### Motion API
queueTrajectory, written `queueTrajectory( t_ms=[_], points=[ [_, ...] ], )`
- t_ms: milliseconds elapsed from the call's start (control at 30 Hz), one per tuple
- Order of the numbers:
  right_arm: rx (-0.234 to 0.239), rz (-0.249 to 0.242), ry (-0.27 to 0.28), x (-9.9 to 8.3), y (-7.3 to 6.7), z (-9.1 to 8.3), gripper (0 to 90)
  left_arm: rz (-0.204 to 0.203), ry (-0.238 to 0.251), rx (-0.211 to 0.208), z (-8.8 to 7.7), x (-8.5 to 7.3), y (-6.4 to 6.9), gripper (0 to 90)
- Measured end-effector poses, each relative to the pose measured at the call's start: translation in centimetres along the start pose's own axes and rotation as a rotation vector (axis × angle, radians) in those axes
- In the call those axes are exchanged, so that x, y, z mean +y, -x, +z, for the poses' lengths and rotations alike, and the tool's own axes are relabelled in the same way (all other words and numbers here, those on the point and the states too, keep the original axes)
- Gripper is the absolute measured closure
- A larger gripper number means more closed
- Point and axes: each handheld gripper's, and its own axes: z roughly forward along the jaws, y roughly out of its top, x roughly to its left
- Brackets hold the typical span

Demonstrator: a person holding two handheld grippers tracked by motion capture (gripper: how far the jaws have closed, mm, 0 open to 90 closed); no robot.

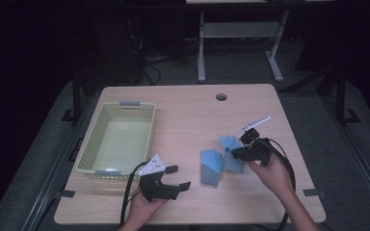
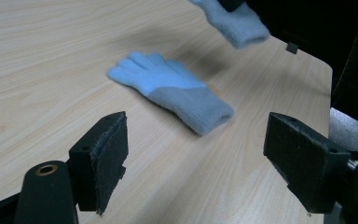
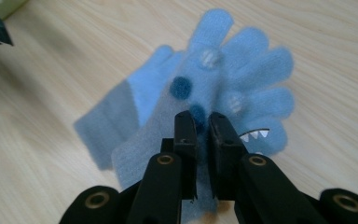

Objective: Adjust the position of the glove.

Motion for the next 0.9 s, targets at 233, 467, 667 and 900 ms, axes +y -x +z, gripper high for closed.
queueTrajectory(
  t_ms=[233, 467, 667, 900],
  points=[
    [0.028, -0.031, -0.005, 0.9, -1.7, 1.1, 83.0, -0.001, 0.002, 0.003, -0.1, 0.0, -0.2, 21.6],
    [0.063, -0.035, -0.023, 1.3, -2.8, 2.5, 82.9, 0.001, 0.005, 0.002, -0.2, 0.0, -0.2, 21.6],
    [0.083, -0.031, -0.037, 1.3, -3.5, 3.6, 82.8, -0.003, 0.007, 0.003, -0.2, 0.0, -0.2, 21.6],
    [0.093, -0.024, -0.047, 1.3, -4.0, 4.5, 82.6, 0.005, -0.003, 0.004, -0.2, 0.0, -0.3, 21.6]
  ],
)
